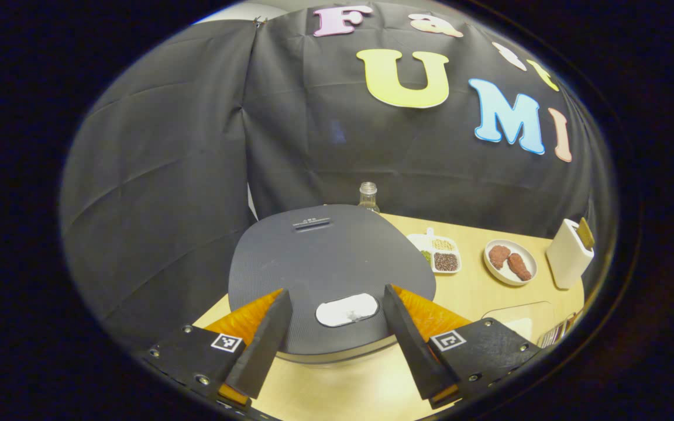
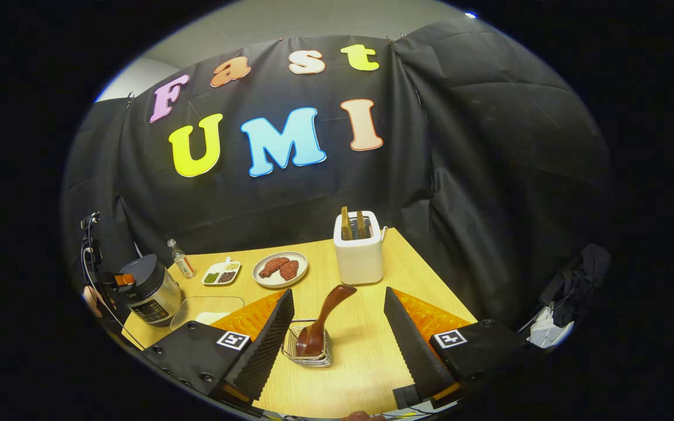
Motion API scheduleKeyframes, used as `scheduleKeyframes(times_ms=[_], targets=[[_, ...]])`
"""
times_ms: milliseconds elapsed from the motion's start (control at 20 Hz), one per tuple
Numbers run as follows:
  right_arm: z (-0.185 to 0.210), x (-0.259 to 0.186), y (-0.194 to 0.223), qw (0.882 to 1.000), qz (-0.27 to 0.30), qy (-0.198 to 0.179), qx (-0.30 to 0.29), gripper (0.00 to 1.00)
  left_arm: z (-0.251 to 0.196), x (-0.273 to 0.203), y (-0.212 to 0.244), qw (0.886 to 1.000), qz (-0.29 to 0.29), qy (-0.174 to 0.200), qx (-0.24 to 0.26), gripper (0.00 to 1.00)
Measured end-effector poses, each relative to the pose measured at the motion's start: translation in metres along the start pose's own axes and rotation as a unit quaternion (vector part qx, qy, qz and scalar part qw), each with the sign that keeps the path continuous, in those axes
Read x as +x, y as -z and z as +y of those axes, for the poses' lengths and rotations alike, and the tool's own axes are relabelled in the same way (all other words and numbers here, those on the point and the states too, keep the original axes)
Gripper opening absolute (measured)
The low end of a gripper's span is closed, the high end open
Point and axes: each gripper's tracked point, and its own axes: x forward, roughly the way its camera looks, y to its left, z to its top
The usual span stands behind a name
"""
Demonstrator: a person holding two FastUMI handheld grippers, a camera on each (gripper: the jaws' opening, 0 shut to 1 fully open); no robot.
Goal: Close the left gripper, press the button to open the rice cooker; take a wooden spoon from the chopstick holder with the right hand, scoop a spoonful of rice and pour it into the rice cooker, then put the wooden spoon back into the chopstick holder.
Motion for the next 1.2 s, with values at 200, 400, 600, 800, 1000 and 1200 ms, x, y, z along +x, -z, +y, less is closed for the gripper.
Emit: scheduleKeyframes(times_ms=[200,400,600,800,1000,1200], targets=[[-0.016,-0.007,-0.008,0.999,-0.023,0.031,-0.004,0.98,0.001,-0.001,0.0,1.0,-0.005,0.003,0.007,1.0],[-0.011,-0.022,-0.014,0.997,-0.042,0.06,-0.007,0.98,-0.005,-0.009,-0.004,0.999,0.012,0.031,0.025,1.0],[0.006,-0.035,-0.027,0.995,-0.067,0.064,-0.026,0.98,-0.013,-0.053,-0.024,0.995,-0.013,0.066,0.072,0.95],[0.027,-0.049,-0.048,0.993,-0.092,0.062,-0.045,0.98,-0.038,-0.133,-0.06,0.985,-0.065,0.125,0.097,0.96],[0.046,-0.066,-0.072,0.992,-0.103,0.057,-0.053,0.98,-0.037,-0.212,-0.121,0.973,-0.141,0.148,0.107,0.95],[0.06,-0.084,-0.083,0.99,-0.118,0.058,-0.052,0.98,-0.012,-0.286,-0.161,0.967,-0.204,0.143,0.057,0.95]])
